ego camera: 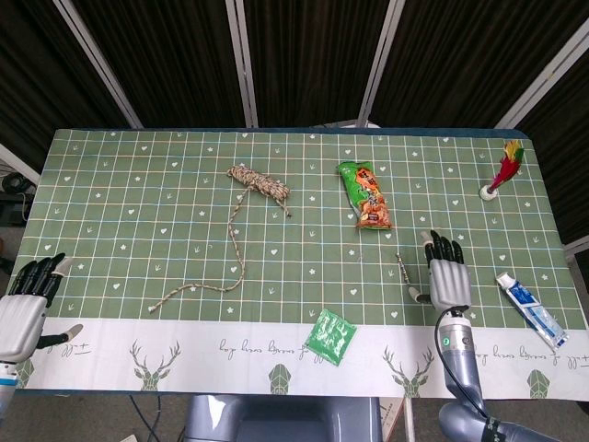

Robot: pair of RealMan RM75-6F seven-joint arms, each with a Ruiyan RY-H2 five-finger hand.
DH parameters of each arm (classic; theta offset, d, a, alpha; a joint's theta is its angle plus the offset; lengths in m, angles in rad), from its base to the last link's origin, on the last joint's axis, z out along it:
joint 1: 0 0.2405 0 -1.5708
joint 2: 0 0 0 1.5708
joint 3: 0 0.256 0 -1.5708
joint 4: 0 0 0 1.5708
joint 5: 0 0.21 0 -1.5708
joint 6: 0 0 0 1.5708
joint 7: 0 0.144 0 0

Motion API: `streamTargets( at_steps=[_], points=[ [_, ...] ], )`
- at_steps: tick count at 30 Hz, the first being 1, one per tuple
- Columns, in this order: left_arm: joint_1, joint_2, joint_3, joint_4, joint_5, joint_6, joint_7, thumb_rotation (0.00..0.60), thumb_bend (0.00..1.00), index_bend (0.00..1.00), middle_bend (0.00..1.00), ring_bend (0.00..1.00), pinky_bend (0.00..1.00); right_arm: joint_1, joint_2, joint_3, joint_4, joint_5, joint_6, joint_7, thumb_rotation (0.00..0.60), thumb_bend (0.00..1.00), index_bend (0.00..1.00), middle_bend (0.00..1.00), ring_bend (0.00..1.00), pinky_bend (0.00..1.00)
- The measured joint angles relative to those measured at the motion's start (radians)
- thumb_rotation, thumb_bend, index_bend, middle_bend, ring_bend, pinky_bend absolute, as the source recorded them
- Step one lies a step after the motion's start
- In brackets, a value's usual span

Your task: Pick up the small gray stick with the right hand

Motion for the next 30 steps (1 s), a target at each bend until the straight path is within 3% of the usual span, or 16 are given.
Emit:
streamTargets(
  at_steps=[30],
  points=[
    [-0.001, 0.003, -0.002, -0.014, -0.018, -0.011, 0.005, 0.6, 0.08, 0.0, 0.0, 0.0, 0.0, 0.113, -0.121, 0.025, 0.332, 0.065, -0.092, 0.052, 0.6, 0.08, 0.0, 0.0, 0.0, 0.0]
  ],
)
